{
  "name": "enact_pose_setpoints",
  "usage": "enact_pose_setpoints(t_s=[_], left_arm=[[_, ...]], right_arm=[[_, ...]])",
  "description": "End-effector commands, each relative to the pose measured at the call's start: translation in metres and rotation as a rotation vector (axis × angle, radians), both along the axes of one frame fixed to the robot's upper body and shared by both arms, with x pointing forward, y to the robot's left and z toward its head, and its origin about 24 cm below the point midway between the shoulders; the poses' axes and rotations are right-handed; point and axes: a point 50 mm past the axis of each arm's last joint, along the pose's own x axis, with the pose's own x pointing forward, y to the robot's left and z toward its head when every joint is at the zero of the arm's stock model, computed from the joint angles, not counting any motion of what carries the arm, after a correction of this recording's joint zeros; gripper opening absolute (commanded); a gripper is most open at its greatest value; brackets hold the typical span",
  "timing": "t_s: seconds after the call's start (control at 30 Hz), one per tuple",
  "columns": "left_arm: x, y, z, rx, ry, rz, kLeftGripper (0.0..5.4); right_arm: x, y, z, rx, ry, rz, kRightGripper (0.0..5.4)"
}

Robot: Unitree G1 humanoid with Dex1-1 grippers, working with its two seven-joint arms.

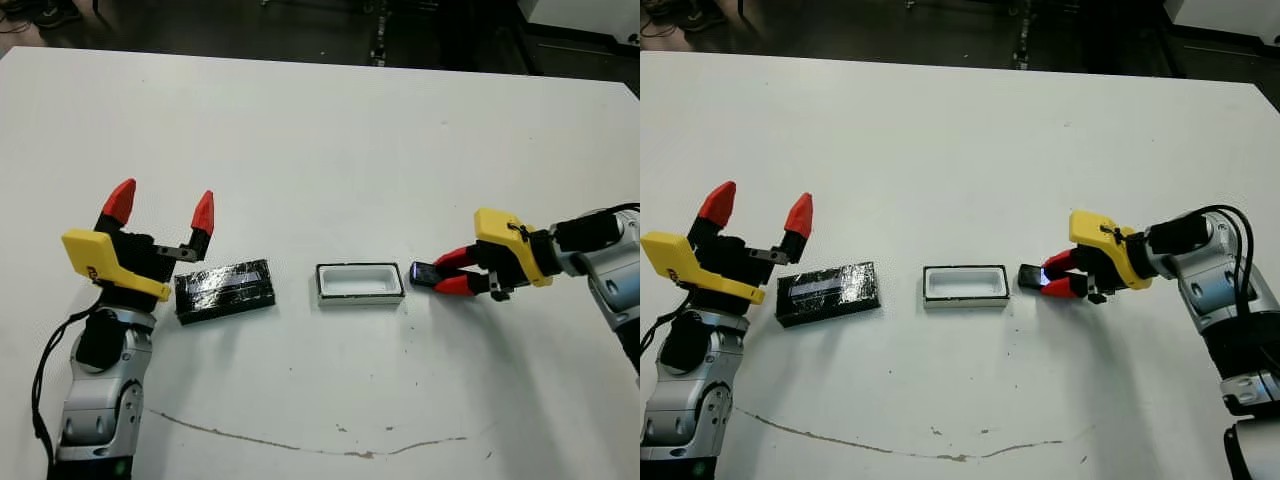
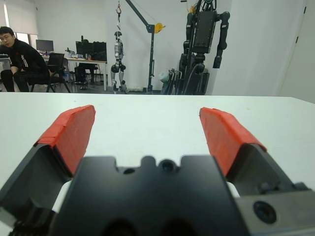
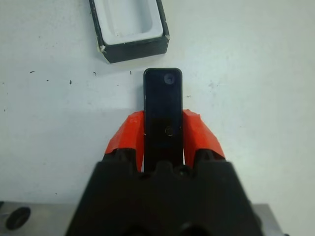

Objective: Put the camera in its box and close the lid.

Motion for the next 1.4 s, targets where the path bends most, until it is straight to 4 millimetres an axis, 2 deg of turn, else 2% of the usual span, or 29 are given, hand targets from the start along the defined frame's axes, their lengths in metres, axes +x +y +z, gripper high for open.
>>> enact_pose_setpoints(t_s=[0.03, 0.17, 0.43, 0.57, 0.7, 0.83, 1.1, 1.27, 1.4], left_arm=[[0.0, 0.001, -0.002, 0.008, 0.009, 0.006, 5.4], [0.0, 0.001, -0.002, 0.011, 0.01, 0.009, 5.4], [-0.001, 0.002, -0.003, 0.001, 0.016, 0.007, 5.4], [0.0, 0.003, -0.004, 0.007, 0.011, 0.011, 5.4], [-0.001, 0.003, -0.004, 0.001, 0.012, 0.009, 5.4], [-0.001, 0.003, -0.004, -0.006, 0.015, 0.007, 5.4], [-0.002, 0.003, -0.004, -0.003, 0.014, 0.009, 5.4], [-0.002, 0.002, -0.004, -0.013, 0.016, 0.007, 5.4], [-0.002, 0.002, -0.005, -0.01, 0.017, 0.006, 5.4]], right_arm=[[0.0, -0.007, 0.003, -0.028, -0.007, -0.05, 1.65], [0.004, -0.009, 0.013, -0.004, -0.021, -0.074, 1.65], [0.023, -0.009, 0.049, 0.137, -0.055, -0.134, 1.65], [0.032, 0.001, 0.064, 0.283, 0.004, -0.147, 1.65], [0.033, 0.018, 0.069, 0.407, 0.041, -0.06, 1.65], [0.032, 0.036, 0.066, 0.42, 0.058, 0.015, 1.65], [0.026, 0.069, 0.043, 0.429, 0.146, 0.104, 1.65], [0.022, 0.083, 0.031, 0.427, 0.178, 0.137, 1.65], [0.02, 0.087, 0.025, 0.388, 0.199, 0.128, 1.65]])
